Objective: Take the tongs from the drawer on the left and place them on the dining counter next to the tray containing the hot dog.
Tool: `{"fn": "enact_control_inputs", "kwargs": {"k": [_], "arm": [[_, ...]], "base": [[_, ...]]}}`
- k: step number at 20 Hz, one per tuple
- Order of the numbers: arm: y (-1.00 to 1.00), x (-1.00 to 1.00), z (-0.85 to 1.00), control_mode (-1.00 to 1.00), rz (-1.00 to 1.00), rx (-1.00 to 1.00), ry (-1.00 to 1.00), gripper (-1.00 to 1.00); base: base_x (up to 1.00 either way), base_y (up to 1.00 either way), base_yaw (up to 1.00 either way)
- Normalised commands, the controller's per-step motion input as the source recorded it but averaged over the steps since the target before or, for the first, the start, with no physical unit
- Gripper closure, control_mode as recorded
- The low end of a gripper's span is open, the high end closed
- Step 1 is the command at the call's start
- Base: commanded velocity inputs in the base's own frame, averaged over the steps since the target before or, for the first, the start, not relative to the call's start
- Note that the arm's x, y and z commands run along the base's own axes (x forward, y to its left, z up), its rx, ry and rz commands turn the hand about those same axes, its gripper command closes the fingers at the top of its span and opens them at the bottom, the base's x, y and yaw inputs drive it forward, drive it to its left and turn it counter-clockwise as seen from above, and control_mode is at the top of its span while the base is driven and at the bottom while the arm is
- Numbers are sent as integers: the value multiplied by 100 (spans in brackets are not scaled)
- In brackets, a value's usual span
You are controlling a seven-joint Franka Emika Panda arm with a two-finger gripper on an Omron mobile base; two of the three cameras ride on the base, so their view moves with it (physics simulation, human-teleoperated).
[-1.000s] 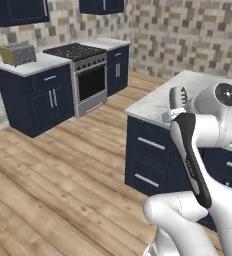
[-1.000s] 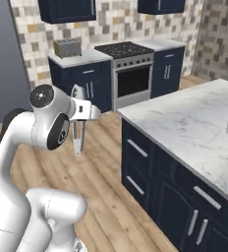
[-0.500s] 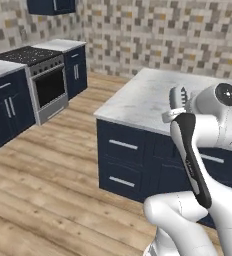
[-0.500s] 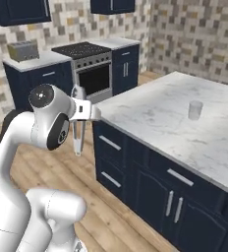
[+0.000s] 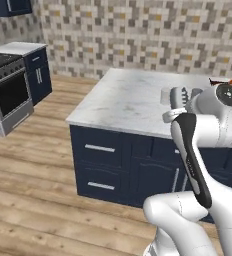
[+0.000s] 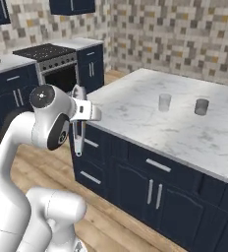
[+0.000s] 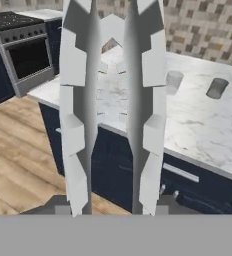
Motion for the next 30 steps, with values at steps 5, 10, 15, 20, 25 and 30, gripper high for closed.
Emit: {"fn": "enact_control_inputs", "kwargs": {"k": [5, 10, 15, 20, 25, 30], "arm": [[0, 0, 0, 100, 0, 0, 0, 100], [0, 0, 0, 100, 0, 0, 0, 100], [0, 0, 0, 100, 0, 0, 0, 100], [0, 0, 0, 100, 0, 0, 0, 100], [0, 0, 0, 100, 0, 0, 0, 100], [0, 0, 0, 100, 0, 0, 0, 100]], "base": [[13, 18, -27], [3, 41, -24], [1, 63, -17], [0, 71, -14], [0, 70, -14], [3, 71, -14]]}}
